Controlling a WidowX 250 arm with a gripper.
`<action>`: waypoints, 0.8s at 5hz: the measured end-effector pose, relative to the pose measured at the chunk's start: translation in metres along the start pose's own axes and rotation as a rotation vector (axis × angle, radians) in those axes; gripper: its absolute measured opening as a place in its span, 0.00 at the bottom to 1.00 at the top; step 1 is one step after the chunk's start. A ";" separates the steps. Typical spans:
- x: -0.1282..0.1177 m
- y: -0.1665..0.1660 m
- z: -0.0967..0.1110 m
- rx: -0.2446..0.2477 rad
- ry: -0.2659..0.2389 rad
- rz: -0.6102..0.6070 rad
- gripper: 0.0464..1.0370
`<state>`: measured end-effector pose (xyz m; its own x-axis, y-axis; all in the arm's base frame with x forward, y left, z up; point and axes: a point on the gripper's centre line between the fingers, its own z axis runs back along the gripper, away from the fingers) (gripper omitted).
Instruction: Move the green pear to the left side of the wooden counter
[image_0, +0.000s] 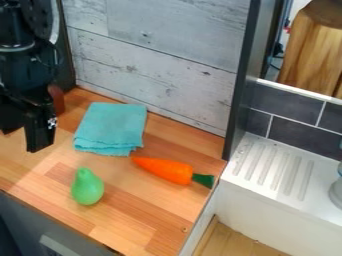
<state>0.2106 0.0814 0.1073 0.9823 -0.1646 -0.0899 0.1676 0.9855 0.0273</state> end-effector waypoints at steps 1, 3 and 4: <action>-0.001 -0.002 -0.004 -0.011 0.015 -0.002 0.97; 0.014 -0.035 0.000 -0.040 -0.031 -0.066 0.97; 0.021 -0.044 -0.011 -0.031 0.009 -0.072 0.97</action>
<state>0.2230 0.0353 0.0933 0.9670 -0.2346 -0.0995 0.2348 0.9720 -0.0101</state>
